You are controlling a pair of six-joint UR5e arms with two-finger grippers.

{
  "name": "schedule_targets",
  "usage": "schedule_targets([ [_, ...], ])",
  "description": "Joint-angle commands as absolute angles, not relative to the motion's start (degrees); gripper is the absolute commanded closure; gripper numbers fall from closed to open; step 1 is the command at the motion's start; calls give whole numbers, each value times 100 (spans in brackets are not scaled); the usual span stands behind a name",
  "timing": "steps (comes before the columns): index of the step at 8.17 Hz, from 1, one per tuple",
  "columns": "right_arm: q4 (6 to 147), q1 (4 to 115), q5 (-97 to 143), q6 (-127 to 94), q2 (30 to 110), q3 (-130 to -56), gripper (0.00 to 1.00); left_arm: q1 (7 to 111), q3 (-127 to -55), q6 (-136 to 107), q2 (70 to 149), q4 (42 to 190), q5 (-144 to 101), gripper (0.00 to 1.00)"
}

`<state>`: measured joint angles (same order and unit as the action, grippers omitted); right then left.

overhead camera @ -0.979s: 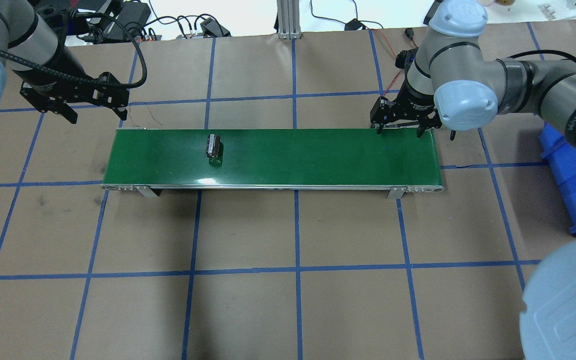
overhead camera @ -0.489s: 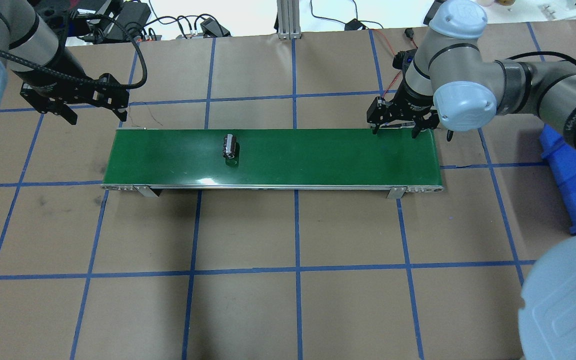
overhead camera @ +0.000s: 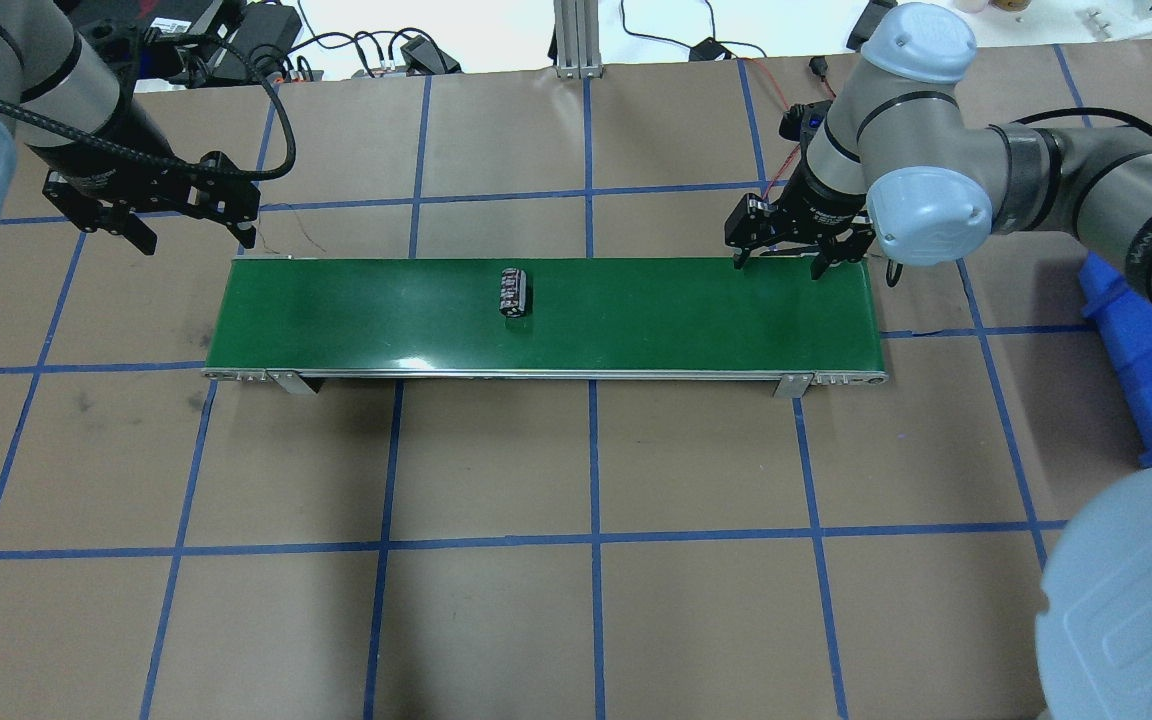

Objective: Move capacitor from left to right
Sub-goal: 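Hold the right gripper open at the belt end as the capacitor rides toward it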

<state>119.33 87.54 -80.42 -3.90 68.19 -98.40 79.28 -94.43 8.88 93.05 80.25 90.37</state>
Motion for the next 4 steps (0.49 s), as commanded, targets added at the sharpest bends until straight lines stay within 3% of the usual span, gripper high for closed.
schedule_targets([
  [1,11971,8754,-8059,-396,6812,-9844,0,7928,-9440,888,9308,8025,9026,0],
  [4,11971,8754,-8095,-396,6812,-9852,0,7928,-9448,888,9308,8016,8992,0],
])
